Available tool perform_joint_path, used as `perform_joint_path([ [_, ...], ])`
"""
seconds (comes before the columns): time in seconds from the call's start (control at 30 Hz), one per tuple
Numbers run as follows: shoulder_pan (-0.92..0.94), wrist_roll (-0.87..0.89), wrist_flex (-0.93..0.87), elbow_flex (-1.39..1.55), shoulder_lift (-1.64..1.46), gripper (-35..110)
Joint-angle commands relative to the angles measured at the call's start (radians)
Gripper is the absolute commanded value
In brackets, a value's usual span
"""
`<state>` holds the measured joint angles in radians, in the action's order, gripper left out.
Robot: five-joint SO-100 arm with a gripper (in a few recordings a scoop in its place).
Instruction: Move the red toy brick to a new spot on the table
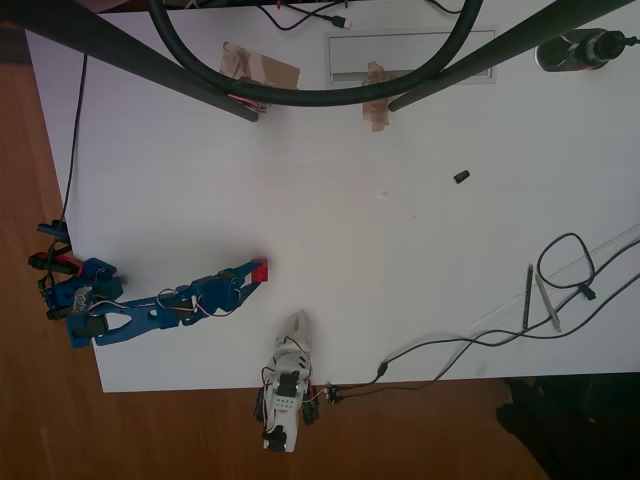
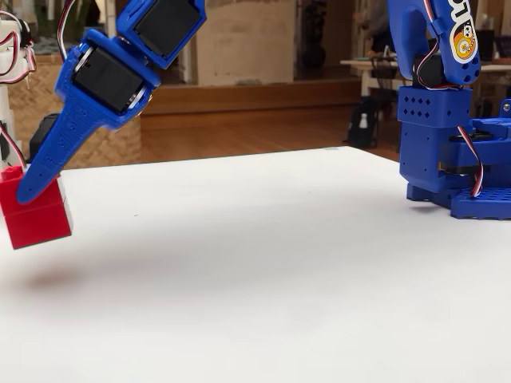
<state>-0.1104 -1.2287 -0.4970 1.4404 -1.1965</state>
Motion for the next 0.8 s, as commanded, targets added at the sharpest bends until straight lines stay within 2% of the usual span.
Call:
perform_joint_path([
  [0.0,-0.005,0.04,0.037,-0.155,0.018,8],
  [0.27,0.012,0.071,-0.003,-0.468,0.235,0],
  [0.57,0.041,0.026,0.049,-0.492,0.268,0],
  [0.77,0.063,-0.015,0.064,-0.494,0.278,19],
])
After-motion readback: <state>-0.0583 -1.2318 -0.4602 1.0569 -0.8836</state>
